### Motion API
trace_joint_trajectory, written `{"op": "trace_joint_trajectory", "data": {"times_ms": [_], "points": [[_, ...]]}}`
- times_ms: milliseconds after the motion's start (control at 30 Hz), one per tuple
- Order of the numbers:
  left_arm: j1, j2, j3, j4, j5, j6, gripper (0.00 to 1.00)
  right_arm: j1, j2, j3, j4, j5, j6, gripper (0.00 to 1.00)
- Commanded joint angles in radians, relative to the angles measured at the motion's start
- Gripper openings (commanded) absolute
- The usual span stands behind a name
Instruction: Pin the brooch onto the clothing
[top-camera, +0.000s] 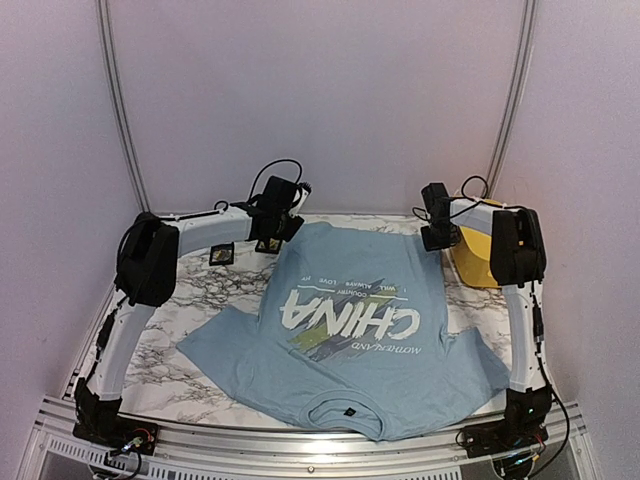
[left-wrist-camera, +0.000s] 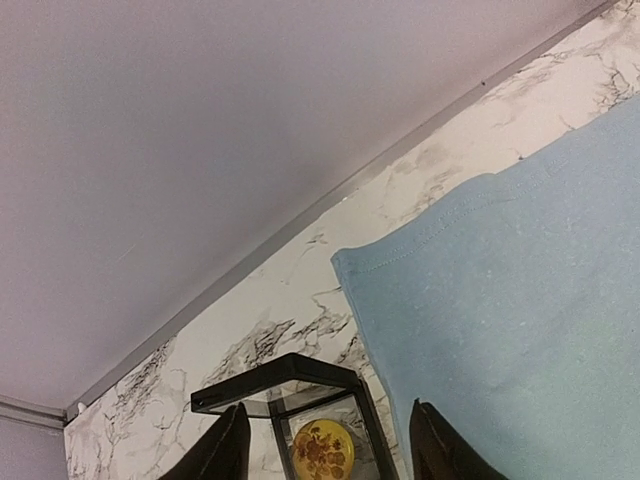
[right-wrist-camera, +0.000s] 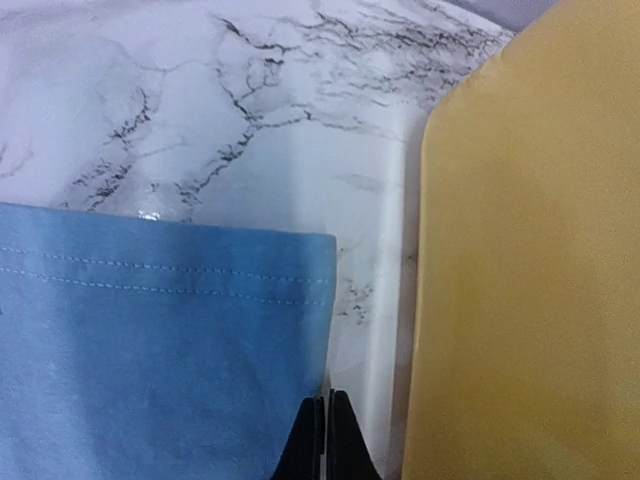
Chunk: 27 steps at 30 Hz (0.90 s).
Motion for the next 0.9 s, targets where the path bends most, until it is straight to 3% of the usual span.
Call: {"op": "trace_joint_trajectory", "data": {"times_ms": [0, 200, 500, 600, 667, 767, 867], "points": [[-0.001, -0.101, -0.056, -0.029, 0.056, -0.058, 0.56, 0.015, -0.019, 0.071, -0.009, -0.027, -0.038, 0.00], [0.000, -0.311, -0.293, -0.047, 0.086, -0.153, 0.56, 0.092, -0.152, 0.044, 0.013, -0.079, -0.063, 0.00], [0.046, -0.543, -0.648, -0.060, 0.188, -0.363, 0.61, 0.267, -0.471, -0.449, 0.314, -0.381, 0.068, 0.01], [0.121, -0.595, -0.719, -0.053, 0.222, -0.429, 0.76, 0.316, -0.531, -0.563, 0.402, -0.482, 0.117, 0.12], [0.174, -0.593, -0.732, -0.049, 0.241, -0.447, 0.85, 0.331, -0.549, -0.612, 0.445, -0.527, 0.152, 0.25], [0.243, -0.535, -0.690, -0.050, 0.282, -0.462, 0.90, 0.336, -0.549, -0.653, 0.487, -0.564, 0.181, 0.48], [0.283, -0.445, -0.625, -0.060, 0.309, -0.446, 0.91, 0.339, -0.530, -0.647, 0.476, -0.570, 0.187, 0.61]]}}
